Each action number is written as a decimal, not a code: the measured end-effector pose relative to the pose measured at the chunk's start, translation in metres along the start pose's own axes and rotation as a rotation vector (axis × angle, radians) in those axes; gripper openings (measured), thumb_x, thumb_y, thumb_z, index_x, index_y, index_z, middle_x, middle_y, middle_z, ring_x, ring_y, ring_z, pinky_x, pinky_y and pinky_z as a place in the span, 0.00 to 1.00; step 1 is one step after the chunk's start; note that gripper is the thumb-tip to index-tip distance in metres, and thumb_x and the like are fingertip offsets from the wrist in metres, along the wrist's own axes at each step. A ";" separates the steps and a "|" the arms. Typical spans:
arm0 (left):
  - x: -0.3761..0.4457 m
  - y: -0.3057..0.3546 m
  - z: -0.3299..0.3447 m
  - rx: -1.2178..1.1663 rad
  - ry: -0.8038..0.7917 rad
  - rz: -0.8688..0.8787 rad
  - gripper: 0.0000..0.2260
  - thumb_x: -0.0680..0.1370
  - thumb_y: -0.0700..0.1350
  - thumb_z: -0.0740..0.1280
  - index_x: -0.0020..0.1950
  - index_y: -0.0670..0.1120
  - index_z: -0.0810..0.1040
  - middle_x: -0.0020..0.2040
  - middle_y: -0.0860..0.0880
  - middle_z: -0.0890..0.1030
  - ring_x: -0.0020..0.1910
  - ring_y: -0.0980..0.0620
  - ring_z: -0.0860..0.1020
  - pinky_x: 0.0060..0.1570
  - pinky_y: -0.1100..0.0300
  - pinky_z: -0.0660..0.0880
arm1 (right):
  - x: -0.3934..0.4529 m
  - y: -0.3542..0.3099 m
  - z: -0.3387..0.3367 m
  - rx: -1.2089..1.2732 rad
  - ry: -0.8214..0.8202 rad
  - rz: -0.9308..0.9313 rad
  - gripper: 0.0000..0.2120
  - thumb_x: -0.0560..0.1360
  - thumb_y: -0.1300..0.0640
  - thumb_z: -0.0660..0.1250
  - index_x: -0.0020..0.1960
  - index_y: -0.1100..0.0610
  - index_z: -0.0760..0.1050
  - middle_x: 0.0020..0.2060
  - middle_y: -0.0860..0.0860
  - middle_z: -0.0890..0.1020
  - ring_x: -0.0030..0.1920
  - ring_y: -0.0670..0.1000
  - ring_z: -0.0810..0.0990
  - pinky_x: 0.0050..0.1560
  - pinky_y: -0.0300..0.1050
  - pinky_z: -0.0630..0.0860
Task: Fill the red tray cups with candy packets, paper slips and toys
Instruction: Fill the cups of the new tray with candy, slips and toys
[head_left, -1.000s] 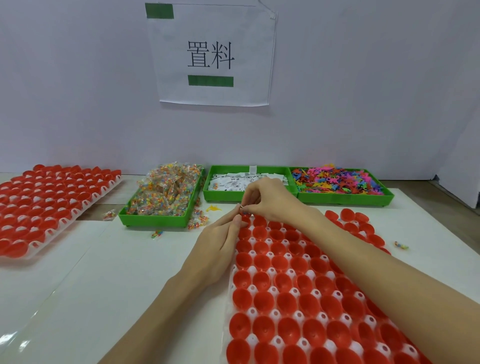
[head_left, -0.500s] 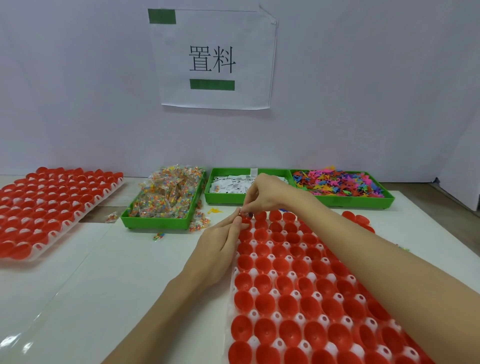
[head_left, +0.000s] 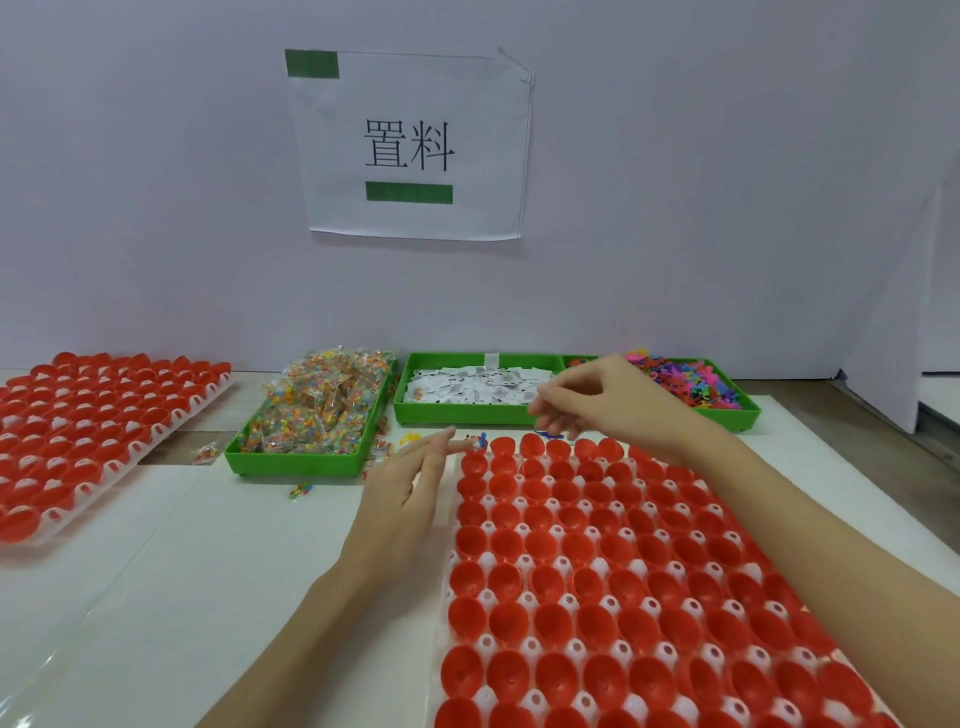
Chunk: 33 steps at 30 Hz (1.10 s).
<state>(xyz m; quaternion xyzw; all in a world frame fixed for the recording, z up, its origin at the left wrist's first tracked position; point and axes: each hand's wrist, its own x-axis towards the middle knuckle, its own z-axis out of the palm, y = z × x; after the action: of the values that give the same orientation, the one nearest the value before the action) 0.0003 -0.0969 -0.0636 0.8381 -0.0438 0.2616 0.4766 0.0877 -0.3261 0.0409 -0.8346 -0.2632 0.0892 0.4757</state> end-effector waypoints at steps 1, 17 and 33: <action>0.002 0.001 -0.003 0.055 0.107 0.045 0.13 0.86 0.50 0.61 0.61 0.51 0.85 0.59 0.58 0.83 0.60 0.59 0.79 0.60 0.57 0.75 | -0.011 0.002 -0.005 0.011 0.019 -0.009 0.13 0.83 0.53 0.65 0.51 0.59 0.85 0.42 0.53 0.88 0.45 0.51 0.87 0.45 0.38 0.82; 0.022 -0.049 -0.063 0.544 0.311 -0.107 0.03 0.77 0.39 0.73 0.45 0.45 0.82 0.45 0.46 0.84 0.49 0.40 0.76 0.52 0.51 0.64 | -0.099 0.049 -0.036 0.393 0.391 0.045 0.14 0.82 0.51 0.64 0.48 0.56 0.87 0.38 0.59 0.86 0.37 0.52 0.84 0.36 0.38 0.80; 0.018 -0.034 -0.072 0.490 0.385 0.235 0.08 0.73 0.31 0.76 0.48 0.42 0.84 0.47 0.48 0.80 0.45 0.43 0.79 0.50 0.38 0.76 | -0.104 0.052 -0.035 0.426 0.534 0.117 0.14 0.82 0.53 0.64 0.46 0.54 0.86 0.36 0.57 0.85 0.34 0.49 0.83 0.34 0.39 0.80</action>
<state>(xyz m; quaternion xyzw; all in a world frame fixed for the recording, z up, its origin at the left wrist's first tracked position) -0.0018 -0.0164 -0.0519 0.8522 0.0147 0.4712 0.2269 0.0320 -0.4278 0.0050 -0.7239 -0.0567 -0.0525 0.6855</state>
